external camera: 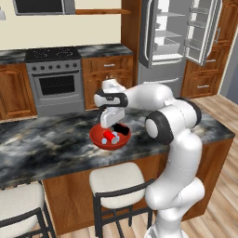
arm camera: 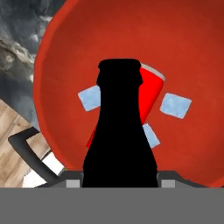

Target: Open the fridge, grab two sodas, and place both sodas inside the bowl with ice on the dining counter.

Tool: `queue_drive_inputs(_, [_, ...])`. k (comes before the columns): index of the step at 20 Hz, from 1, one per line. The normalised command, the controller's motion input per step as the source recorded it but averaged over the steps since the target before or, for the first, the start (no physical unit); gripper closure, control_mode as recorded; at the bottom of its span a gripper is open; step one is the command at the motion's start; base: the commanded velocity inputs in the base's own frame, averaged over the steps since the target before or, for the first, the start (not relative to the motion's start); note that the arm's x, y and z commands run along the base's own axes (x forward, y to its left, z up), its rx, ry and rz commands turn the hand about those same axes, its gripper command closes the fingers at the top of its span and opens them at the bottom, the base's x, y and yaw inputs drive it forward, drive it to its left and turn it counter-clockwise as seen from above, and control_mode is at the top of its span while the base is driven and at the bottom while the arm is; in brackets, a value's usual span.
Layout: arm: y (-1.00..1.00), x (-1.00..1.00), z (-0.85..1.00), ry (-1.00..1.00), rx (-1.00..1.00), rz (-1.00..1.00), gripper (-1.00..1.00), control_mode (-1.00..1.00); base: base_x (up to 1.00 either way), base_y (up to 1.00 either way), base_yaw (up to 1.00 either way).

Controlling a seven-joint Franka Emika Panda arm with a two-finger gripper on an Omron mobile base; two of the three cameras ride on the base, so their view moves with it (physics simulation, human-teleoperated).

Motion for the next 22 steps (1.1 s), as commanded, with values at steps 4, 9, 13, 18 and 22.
queue_drive_inputs(4, [0.09, 0.23, -0.15, 0.00, -0.01, 0.02, 1.00, -1.00, 0.00, 0.00, 0.00])
queue_drive_inputs(9, [0.07, 0.23, -0.19, 0.00, -0.01, 0.02, 1.00, -1.00, 0.00, 0.00, 0.00])
queue_drive_inputs(13, [0.01, 0.02, -0.25, 0.00, 0.00, 0.03, 1.00, -1.00, 0.00, 0.00, 0.00])
queue_drive_inputs(18, [0.03, 0.00, -0.20, 0.00, 0.00, 0.03, 1.00, -1.00, 0.00, 0.00, 0.00])
queue_drive_inputs(22, [0.03, 0.00, -0.18, 0.00, 0.00, 0.03, 1.00, -1.00, 0.00, 0.00, 0.00])
